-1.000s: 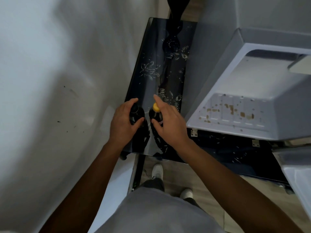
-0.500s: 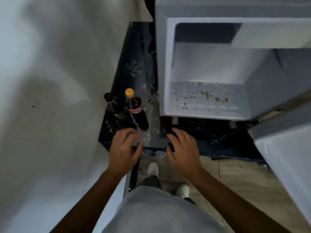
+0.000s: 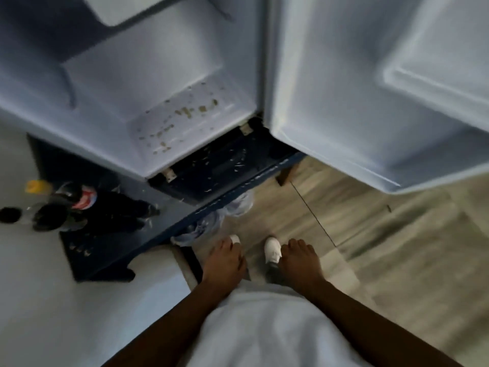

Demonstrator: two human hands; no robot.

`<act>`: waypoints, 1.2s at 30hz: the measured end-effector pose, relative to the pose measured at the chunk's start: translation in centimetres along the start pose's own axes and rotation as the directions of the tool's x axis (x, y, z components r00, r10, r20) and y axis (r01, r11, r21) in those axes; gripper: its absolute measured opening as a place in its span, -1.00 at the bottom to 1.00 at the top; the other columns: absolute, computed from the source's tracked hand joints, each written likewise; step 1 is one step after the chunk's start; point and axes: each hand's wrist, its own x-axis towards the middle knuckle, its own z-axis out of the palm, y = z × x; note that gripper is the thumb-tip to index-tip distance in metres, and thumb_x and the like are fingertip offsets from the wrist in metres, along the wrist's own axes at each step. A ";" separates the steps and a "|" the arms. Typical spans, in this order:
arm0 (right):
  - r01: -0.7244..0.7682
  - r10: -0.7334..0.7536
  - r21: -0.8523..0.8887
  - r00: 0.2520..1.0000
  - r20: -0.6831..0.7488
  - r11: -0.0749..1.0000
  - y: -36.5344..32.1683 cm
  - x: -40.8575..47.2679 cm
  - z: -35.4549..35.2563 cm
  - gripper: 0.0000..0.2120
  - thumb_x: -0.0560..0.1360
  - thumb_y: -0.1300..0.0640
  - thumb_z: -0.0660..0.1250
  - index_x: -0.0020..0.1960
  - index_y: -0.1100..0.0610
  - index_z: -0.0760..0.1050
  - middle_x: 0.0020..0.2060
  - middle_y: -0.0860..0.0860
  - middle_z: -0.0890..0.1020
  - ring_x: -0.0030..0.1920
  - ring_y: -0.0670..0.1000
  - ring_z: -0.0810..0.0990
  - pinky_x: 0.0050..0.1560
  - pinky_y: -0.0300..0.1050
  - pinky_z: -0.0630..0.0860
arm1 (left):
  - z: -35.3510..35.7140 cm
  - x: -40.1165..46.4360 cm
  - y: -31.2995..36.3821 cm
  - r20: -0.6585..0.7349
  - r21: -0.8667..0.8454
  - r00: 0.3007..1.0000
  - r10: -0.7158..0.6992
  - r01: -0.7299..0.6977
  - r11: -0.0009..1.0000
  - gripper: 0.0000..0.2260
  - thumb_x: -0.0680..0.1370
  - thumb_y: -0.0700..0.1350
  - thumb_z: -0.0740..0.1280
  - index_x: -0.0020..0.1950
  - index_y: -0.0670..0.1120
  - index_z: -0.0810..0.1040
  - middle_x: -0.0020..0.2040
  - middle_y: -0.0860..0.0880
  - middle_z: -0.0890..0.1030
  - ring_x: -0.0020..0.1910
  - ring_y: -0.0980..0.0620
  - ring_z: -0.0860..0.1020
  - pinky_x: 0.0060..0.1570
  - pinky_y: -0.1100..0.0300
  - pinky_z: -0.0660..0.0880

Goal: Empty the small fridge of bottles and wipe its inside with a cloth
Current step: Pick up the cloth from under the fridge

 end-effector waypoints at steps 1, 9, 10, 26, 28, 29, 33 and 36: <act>-0.034 0.034 0.022 0.999 0.000 0.999 0.3 -0.8 0.5 -0.67 0.27 -0.02 0.18 -0.24 0.17 0.61 -0.30 0.13 0.59 -0.30 0.22 0.61 -0.33 0.06 0.52 | 0.1 0.3 0.4 0.039 0.042 0.999 0.030 -0.032 0.999 -0.66 0.60 0.07 0.19 0.23 -0.12 0.52 0.21 -0.16 0.55 0.15 -0.13 0.54 0.12 0.00 0.48; -0.430 0.376 0.301 0.900 0.222 0.851 -1.7 -7.3 4.3 -0.63 0.61 0.03 0.19 0.37 0.12 0.42 0.26 0.13 0.54 0.26 0.17 0.51 0.23 0.07 0.45 | 1.2 1.9 1.1 0.293 0.327 0.895 0.337 -0.425 0.844 -0.67 0.63 0.07 0.13 0.25 -0.09 0.48 0.26 -0.13 0.53 0.21 -0.07 0.50 0.18 0.07 0.42; -0.470 0.416 0.357 0.882 0.220 0.807 -2.4 -8.1 4.7 -0.63 0.61 0.04 0.19 0.37 0.13 0.42 0.26 0.13 0.54 0.25 0.16 0.53 0.23 0.06 0.46 | 1.5 1.9 0.9 0.325 0.330 0.876 0.357 -0.459 0.825 -0.68 0.62 0.07 0.14 0.25 -0.08 0.48 0.26 -0.12 0.52 0.20 -0.07 0.50 0.17 0.07 0.42; -0.710 0.705 0.598 0.635 0.315 0.372 -2.7 -20.9 16.1 -0.64 0.56 -0.06 0.17 0.23 0.07 0.56 0.24 0.11 0.59 0.26 0.15 0.57 0.17 -0.02 0.50 | 6.5 -1.4 11.5 0.617 0.426 0.625 0.478 -0.776 0.465 -0.65 0.64 0.02 0.13 0.34 -0.12 0.43 0.36 -0.13 0.47 0.35 -0.11 0.44 0.27 0.03 0.37; -0.705 0.683 0.625 0.639 0.353 0.336 -1.0 -23.2 17.7 -0.61 0.55 -0.09 0.18 0.28 0.07 0.51 0.27 0.09 0.57 0.28 0.16 0.56 0.17 0.00 0.50 | 7.7 -2.9 14.0 0.613 0.435 0.626 0.483 -0.777 0.455 -0.68 0.64 0.02 0.14 0.31 -0.11 0.45 0.35 -0.12 0.50 0.34 -0.10 0.44 0.27 0.04 0.36; -0.699 0.677 0.637 0.642 0.360 0.324 0.1 -24.3 18.4 -0.61 0.55 -0.09 0.18 0.28 0.07 0.50 0.27 0.09 0.57 0.27 0.16 0.56 0.16 0.01 0.51 | 8.5 -3.8 15.2 0.614 0.434 0.629 0.477 -0.773 0.462 -0.69 0.64 0.02 0.15 0.29 -0.10 0.47 0.34 -0.11 0.51 0.33 -0.10 0.46 0.26 0.04 0.37; -0.698 0.686 0.648 0.633 0.359 0.306 4.5 -28.1 19.6 -0.66 0.55 -0.03 0.18 0.23 0.07 0.53 0.23 0.12 0.58 0.23 0.19 0.59 0.11 0.00 0.51 | 11.0 -6.5 19.6 0.630 0.448 0.646 0.431 -0.756 0.477 -0.68 0.63 0.02 0.13 0.29 -0.09 0.48 0.33 -0.12 0.53 0.29 -0.10 0.49 0.25 0.02 0.43; -0.693 0.712 0.660 0.617 0.334 0.291 7.1 -29.9 19.8 -0.69 0.55 -0.03 0.18 0.19 0.09 0.51 0.19 0.12 0.58 0.18 0.22 0.60 0.04 0.02 0.52 | 11.6 -6.6 24.0 0.573 0.415 0.653 0.496 -0.753 0.511 -0.69 0.64 0.00 0.14 0.30 -0.09 0.49 0.34 -0.13 0.53 0.27 -0.12 0.51 0.23 0.04 0.42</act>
